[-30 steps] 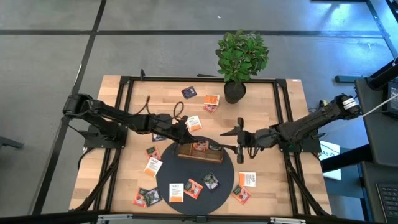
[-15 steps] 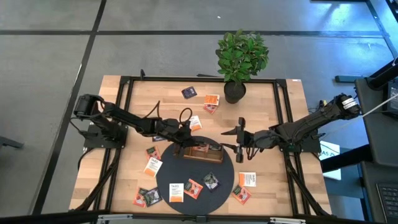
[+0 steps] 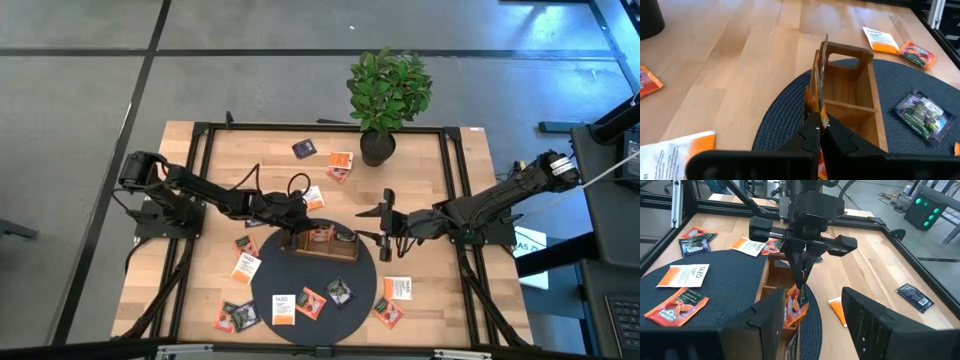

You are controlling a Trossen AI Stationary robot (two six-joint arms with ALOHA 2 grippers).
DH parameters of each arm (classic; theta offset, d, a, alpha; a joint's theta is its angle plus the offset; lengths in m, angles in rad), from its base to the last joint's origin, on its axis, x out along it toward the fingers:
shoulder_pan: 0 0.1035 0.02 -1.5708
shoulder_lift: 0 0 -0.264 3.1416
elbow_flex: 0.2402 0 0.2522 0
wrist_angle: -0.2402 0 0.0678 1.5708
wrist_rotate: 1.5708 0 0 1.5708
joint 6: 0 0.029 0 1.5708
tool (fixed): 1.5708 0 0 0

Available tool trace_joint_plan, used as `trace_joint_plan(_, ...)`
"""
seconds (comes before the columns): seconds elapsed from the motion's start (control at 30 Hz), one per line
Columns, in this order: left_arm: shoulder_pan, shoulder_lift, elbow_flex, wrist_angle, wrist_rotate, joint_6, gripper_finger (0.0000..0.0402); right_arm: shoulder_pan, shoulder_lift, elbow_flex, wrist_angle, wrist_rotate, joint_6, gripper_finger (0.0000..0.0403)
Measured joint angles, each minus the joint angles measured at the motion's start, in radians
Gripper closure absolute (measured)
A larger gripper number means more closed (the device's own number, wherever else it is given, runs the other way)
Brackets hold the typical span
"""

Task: Pick & Place Tea
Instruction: Put the orange black tea bag into the middle section of the wooden organizer

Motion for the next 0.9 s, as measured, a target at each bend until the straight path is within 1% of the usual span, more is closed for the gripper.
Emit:
trace_joint_plan(0.73,-0.001,0.000,0.000,0.032,0.000,0.000,0.0395,0.000,0.000,-0.001,-0.026,-0.001,0.001,0.0205)
trace_joint_plan(0.9,-0.001,0.000,0.000,0.032,0.000,-0.005,0.0379,0.000,0.000,-0.001,-0.041,-0.001,0.024,0.0205)
